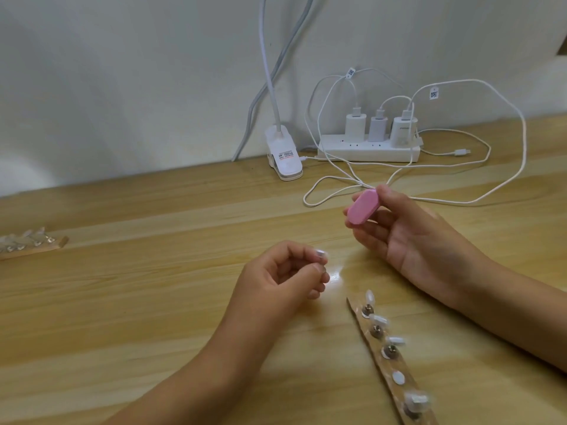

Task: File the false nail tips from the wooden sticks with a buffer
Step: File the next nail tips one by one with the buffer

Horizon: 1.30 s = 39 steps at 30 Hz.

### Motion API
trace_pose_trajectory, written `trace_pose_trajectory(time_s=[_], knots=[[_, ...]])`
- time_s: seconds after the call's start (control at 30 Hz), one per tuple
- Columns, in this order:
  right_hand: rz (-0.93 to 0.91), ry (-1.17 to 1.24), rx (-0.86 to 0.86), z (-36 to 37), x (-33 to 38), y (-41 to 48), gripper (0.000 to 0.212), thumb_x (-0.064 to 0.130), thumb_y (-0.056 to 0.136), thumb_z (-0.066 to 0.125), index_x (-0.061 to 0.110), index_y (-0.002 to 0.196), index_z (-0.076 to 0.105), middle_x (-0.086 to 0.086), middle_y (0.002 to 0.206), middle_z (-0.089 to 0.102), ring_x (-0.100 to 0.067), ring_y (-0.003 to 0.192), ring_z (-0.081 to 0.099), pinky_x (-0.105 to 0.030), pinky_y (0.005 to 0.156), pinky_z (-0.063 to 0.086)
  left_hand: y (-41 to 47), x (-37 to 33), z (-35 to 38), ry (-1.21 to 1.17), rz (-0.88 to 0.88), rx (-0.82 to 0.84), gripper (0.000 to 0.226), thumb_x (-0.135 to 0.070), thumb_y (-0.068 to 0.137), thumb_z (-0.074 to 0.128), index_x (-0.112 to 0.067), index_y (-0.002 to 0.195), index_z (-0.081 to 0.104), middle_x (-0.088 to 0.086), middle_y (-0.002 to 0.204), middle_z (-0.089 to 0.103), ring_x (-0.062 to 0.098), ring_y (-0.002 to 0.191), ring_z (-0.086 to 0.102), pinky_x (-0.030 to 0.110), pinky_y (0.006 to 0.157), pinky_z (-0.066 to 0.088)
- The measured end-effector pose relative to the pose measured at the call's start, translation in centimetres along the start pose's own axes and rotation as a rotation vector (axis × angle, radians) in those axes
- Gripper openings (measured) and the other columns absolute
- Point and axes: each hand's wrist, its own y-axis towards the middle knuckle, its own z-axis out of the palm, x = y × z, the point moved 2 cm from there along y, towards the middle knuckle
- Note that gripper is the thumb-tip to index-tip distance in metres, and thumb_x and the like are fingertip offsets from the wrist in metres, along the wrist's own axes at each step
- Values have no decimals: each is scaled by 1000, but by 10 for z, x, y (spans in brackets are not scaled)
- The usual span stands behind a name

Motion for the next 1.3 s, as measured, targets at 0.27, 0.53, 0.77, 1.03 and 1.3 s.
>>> trace_pose_trajectory(time_s=[0.27, 0.53, 0.77, 1.03, 1.3], knots=[[-537, -627, 203, 14, -2, -25, 19, 23, 84, 70, 14, 100, 69, -4, 107, 64, -20, 106, 63, -24, 90, 51, 1, 3, 0, 20, 12, 39, 10, -24, 76, 75, -23, 86, 76, -3, 74, 72, 5, 67, 64, 15, 67, 50], [-521, -788, 252, 18, -7, -27, 21, 26, 83, 77, 13, 97, 70, -2, 99, 64, -20, 94, 63, -27, 84, 52, 0, 5, 0, 152, 100, 66, 9, -29, 80, 73, -30, 73, 67, -7, 72, 68, 5, 70, 62, 16, 64, 48], [-459, -692, 270, 16, -7, -26, 21, 27, 82, 78, 13, 95, 71, -4, 96, 65, -22, 92, 64, -23, 84, 51, 1, 6, 1, 174, 102, 74, 15, -27, 81, 75, -29, 70, 66, -9, 68, 66, 3, 65, 59, 14, 60, 45], [-635, -909, 310, 18, -11, -29, 23, 27, 81, 74, 12, 98, 69, -3, 104, 59, -23, 100, 60, -30, 90, 49, 1, 6, 1, 187, 97, 53, 22, -16, 83, 73, -28, 68, 63, -10, 63, 61, 4, 61, 55, 15, 58, 42], [-603, -885, 322, 17, -12, -28, 23, 25, 82, 75, 11, 98, 67, -4, 104, 58, -24, 99, 60, -31, 89, 49, 1, 5, 2, 197, 95, 59, 19, -21, 81, 75, -27, 69, 62, -11, 63, 60, 4, 60, 55, 18, 58, 43]])
